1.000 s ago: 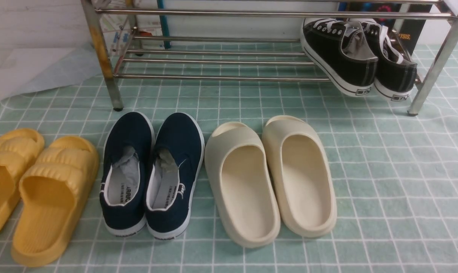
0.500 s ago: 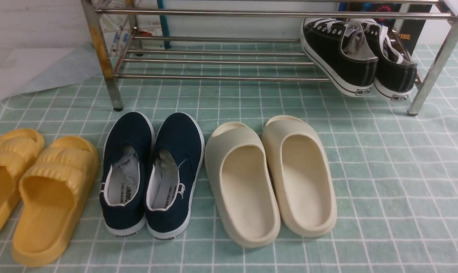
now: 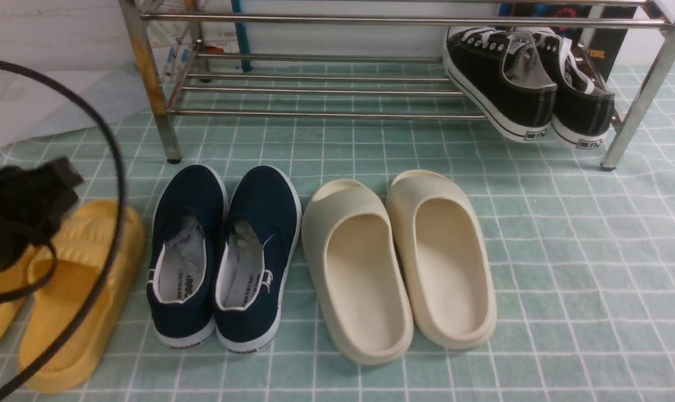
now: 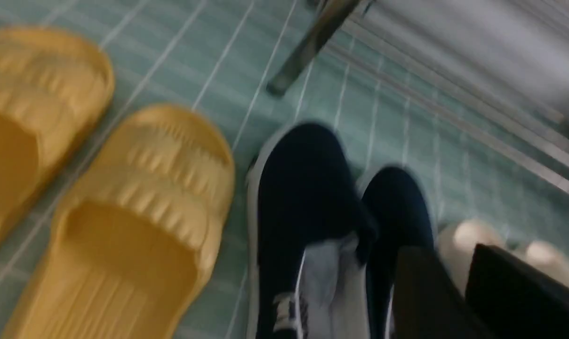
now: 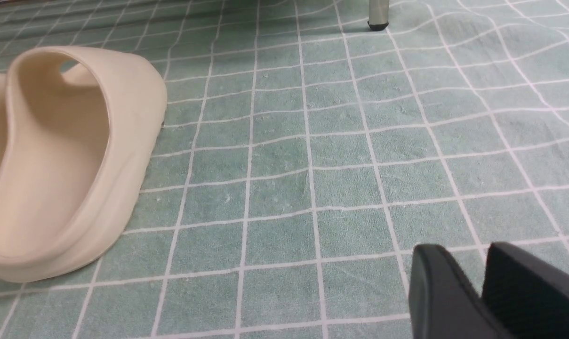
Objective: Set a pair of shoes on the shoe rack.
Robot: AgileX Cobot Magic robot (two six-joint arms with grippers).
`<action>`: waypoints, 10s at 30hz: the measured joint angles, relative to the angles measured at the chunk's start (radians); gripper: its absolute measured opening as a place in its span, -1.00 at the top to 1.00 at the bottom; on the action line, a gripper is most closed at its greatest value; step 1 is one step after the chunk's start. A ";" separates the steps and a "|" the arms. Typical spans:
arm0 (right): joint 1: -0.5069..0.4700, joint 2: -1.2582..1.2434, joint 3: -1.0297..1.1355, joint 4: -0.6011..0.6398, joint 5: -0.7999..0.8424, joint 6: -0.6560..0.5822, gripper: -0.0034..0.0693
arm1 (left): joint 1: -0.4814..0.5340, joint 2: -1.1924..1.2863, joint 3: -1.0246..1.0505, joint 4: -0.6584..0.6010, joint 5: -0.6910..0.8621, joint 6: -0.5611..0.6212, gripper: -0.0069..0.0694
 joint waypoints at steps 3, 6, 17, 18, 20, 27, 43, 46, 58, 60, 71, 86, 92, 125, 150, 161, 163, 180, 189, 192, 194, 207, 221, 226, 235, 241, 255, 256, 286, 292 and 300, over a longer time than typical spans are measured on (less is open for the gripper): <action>0.000 0.000 0.000 0.000 0.000 0.000 0.40 | -0.097 0.152 -0.118 -0.043 0.205 0.134 0.85; 0.000 0.000 0.000 0.000 0.000 0.000 0.40 | -0.140 0.225 -0.187 -0.045 0.297 0.172 0.85; 0.000 0.000 0.000 0.000 0.000 0.000 0.36 | -0.215 0.618 -0.372 0.273 0.436 -0.122 0.66; 0.000 0.000 0.000 0.000 0.000 0.000 0.36 | -0.215 0.622 -0.373 0.284 0.434 -0.128 0.64; 0.000 0.000 0.000 0.000 0.000 0.000 0.35 | -0.215 0.660 -0.374 0.332 0.414 -0.186 0.33; 0.000 0.000 0.000 0.000 0.000 0.000 0.33 | -0.215 0.752 -0.377 0.365 0.394 -0.228 -0.08; 0.000 0.000 0.000 0.000 0.000 0.000 0.28 | -0.208 0.626 -0.583 0.366 0.567 -0.073 0.77; 0.000 0.000 0.000 0.000 0.000 0.000 0.27 | -0.187 0.662 -0.707 0.280 0.559 0.010 0.77; 0.000 0.000 0.000 0.000 0.000 0.000 0.26 | -0.095 1.104 -1.249 0.211 0.578 0.056 0.77; 0.000 0.000 0.000 0.000 0.000 0.000 0.26 | -0.095 1.148 -1.327 0.210 0.577 0.055 0.77; 0.000 0.000 0.000 0.000 0.000 0.000 0.25 | -0.097 1.318 -1.534 0.261 0.563 0.037 0.77; 0.000 0.000 0.000 0.000 0.000 0.000 0.25 | -0.097 1.336 -1.541 0.291 0.477 -0.046 0.76; 0.000 0.000 0.000 0.000 0.000 0.000 0.25 | -0.097 1.337 -1.544 0.288 0.449 -0.063 0.44; 0.000 0.000 0.000 0.000 0.000 0.000 0.25 | -0.148 0.645 -0.468 -0.084 0.442 0.269 -0.26; 0.000 0.000 0.000 0.000 0.000 0.000 0.25 | -0.149 0.665 -0.681 -0.143 0.598 0.314 0.82; 0.000 0.000 0.000 0.000 0.000 0.000 0.25 | -0.149 0.911 -0.924 -0.232 0.549 0.363 0.82; 0.000 0.000 0.000 0.000 0.000 0.000 0.25 | -0.149 0.945 -0.956 -0.251 0.528 0.363 0.82; 0.000 0.000 0.000 -0.001 0.000 0.000 0.25 | -0.150 1.139 -1.231 -0.329 0.333 0.314 0.82; 0.000 0.000 0.000 -0.001 0.000 0.000 0.25 | -0.149 1.253 -1.379 -0.272 0.323 0.300 0.82; 0.000 0.000 0.000 -0.001 0.000 0.000 0.25 | -0.149 1.276 -1.423 -0.219 0.322 0.255 0.82; 0.000 0.000 0.000 -0.001 0.000 0.000 0.25 | -0.149 1.284 -1.433 -0.199 0.321 0.238 0.82; 0.000 0.000 0.000 -0.001 0.000 0.000 0.25 | -0.148 1.319 -1.444 -0.143 0.297 0.220 0.80; 0.000 0.000 0.000 -0.001 0.000 0.000 0.25 | -0.150 1.299 -1.468 -0.140 0.280 0.234 -0.18; 0.000 0.000 0.000 -0.001 0.000 0.000 0.25 | -0.150 1.219 -1.473 -0.142 0.446 0.307 -0.14; 0.000 0.000 0.000 -0.001 0.000 0.000 0.25 | -0.150 0.995 -1.472 -0.129 0.837 0.418 0.83; 0.000 0.000 0.000 -0.001 0.000 0.000 0.25 | -0.150 0.706 -1.330 -0.150 0.841 0.447 0.85; 0.000 0.000 0.000 -0.001 0.000 0.000 0.25 | -0.150 -0.158 -0.265 -0.126 0.195 0.449 0.85; 0.000 0.000 0.000 -0.001 0.000 0.000 0.25 | -0.150 -0.233 -0.154 -0.126 0.142 0.449 0.85; 0.000 0.000 0.000 0.000 0.000 0.000 0.25 | -0.046 -0.927 0.593 -0.030 -0.146 0.449 0.85; 0.000 0.000 0.000 0.000 0.000 0.000 0.25 | -0.002 -0.953 0.683 -0.025 -0.197 0.445 0.85; 0.000 0.000 0.000 0.000 0.001 0.000 0.25 | 0.000 -0.953 0.699 -0.034 -0.030 0.447 0.85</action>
